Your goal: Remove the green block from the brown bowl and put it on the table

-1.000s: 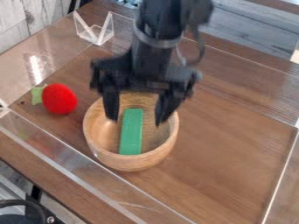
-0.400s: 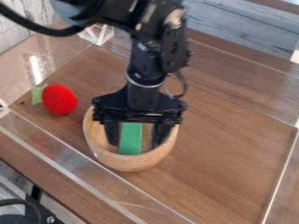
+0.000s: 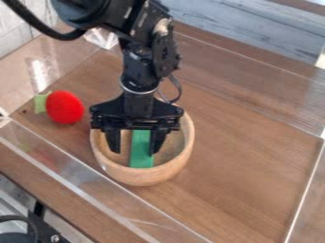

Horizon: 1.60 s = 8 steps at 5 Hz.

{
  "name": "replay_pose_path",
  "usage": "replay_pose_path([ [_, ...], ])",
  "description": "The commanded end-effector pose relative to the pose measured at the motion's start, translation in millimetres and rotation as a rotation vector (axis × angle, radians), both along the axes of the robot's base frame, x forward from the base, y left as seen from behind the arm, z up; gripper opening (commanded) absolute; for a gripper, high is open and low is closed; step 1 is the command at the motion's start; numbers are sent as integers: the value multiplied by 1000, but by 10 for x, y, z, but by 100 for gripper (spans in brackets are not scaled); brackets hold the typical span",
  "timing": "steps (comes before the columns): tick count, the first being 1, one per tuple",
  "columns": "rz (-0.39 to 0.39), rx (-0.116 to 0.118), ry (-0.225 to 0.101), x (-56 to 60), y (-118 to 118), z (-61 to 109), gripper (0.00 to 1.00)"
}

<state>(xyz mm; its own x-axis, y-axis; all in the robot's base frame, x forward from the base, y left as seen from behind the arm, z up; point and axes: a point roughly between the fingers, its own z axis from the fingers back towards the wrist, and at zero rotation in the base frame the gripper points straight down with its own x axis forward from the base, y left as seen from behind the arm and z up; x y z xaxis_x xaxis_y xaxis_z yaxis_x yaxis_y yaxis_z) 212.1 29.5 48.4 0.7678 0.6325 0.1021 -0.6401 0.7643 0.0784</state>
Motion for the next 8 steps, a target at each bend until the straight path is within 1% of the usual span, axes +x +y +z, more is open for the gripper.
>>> replay_pose_path([
  [1,30,-8,-11,-21,34,34,0],
  [2,45,-43,2,-61,36,61,100],
  [3,75,-71,10,-40,0,172,100],
  [4,99,-94,13,-15,-36,292,0],
  [5,49,-102,14,6,-65,180,0],
  [6,-4,-111,12,27,-93,57,100],
  [7,-46,-121,9,121,-80,-20,100],
  [8,-71,-134,9,198,-75,-40,0],
])
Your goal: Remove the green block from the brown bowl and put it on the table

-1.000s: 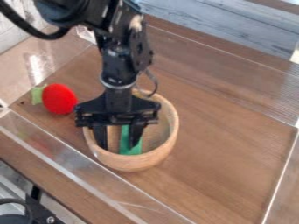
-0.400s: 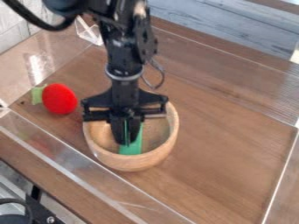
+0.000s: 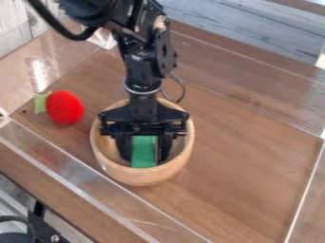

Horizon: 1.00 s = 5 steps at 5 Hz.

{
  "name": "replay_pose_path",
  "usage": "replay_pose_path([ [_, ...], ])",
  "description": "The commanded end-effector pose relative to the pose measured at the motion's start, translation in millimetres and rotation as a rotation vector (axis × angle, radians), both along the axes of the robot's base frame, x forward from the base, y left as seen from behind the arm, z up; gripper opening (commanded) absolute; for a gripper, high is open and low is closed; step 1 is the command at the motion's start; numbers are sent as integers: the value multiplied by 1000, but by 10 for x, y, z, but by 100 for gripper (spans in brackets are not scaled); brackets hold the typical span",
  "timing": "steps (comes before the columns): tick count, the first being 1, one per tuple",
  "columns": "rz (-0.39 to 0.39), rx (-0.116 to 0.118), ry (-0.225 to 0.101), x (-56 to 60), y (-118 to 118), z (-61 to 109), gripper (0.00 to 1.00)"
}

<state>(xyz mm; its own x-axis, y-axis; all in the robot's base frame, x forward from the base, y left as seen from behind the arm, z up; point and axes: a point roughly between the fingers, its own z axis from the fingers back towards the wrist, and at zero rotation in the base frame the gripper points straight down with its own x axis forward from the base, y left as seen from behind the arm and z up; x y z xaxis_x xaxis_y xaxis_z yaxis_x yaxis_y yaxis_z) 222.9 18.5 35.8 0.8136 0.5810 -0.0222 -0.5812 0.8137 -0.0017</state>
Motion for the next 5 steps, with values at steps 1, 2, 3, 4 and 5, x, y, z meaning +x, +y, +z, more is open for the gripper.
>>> replay_pose_path([
  [1,0,1,-41,117,122,72,0],
  [2,-5,-1,-38,146,211,58,0],
  [3,61,17,-61,132,130,182,0],
  [4,52,30,-92,7,-32,360,0],
  [5,37,42,-118,-112,-201,536,0],
])
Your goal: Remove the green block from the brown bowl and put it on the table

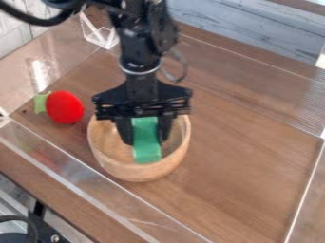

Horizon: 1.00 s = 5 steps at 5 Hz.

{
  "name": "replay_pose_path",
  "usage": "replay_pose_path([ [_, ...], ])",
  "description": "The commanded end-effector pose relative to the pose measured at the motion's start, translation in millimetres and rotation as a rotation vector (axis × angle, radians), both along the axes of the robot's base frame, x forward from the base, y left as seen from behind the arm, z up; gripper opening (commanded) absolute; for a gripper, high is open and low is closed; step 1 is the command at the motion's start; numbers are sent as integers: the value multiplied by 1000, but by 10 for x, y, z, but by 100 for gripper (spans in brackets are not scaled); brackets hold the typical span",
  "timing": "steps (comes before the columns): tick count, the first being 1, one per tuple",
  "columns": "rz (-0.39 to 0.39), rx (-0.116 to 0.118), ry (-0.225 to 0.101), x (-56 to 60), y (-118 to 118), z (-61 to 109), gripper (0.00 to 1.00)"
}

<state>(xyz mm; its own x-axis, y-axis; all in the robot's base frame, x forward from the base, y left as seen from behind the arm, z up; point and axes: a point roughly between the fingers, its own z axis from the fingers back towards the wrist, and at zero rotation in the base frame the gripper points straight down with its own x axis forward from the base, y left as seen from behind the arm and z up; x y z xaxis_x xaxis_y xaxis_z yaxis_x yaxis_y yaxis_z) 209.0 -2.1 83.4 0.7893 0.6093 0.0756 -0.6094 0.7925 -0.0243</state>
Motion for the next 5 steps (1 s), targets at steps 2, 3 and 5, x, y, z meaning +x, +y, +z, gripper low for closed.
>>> replay_pose_path([
  [2,-141,-40,-9,-14,-635,-306,0],
  [3,-179,-64,2,-25,-810,-405,0],
  [5,-335,-26,-32,-18,-848,-310,0],
])
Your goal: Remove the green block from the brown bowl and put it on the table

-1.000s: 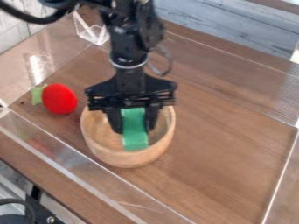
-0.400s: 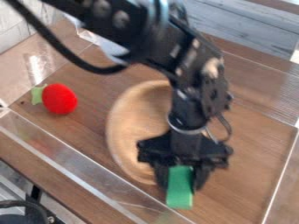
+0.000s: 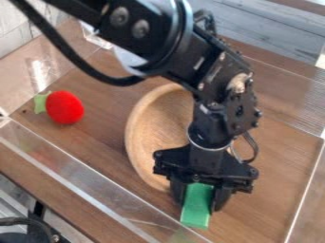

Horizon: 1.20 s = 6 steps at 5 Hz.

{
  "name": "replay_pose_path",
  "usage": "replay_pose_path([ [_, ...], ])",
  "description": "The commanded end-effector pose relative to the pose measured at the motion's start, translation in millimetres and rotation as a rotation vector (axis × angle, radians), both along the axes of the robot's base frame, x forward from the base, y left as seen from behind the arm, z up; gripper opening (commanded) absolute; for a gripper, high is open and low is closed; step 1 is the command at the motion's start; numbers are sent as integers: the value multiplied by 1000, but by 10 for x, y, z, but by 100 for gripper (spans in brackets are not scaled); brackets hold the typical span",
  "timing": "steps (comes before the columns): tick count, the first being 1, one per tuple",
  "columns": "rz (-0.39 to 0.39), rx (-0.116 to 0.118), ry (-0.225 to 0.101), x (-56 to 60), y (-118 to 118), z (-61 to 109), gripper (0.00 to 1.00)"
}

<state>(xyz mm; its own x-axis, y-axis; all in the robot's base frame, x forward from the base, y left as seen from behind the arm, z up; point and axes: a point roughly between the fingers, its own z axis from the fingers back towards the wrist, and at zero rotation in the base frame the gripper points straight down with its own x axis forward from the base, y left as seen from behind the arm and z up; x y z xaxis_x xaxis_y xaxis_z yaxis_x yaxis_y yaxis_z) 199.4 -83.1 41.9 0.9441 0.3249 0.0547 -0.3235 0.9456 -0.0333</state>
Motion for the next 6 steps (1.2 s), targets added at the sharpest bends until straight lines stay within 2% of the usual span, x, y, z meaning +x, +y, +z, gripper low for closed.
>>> replay_pose_path([
  [1,28,-7,-56,64,-16,151,0],
  [2,69,-4,-72,51,4,188,0],
  [3,28,-2,-81,48,134,252,0],
  [4,2,-4,-76,49,271,312,0],
  [5,-25,-22,-62,101,313,179,0],
  [6,-50,-25,-43,107,347,74,0],
])
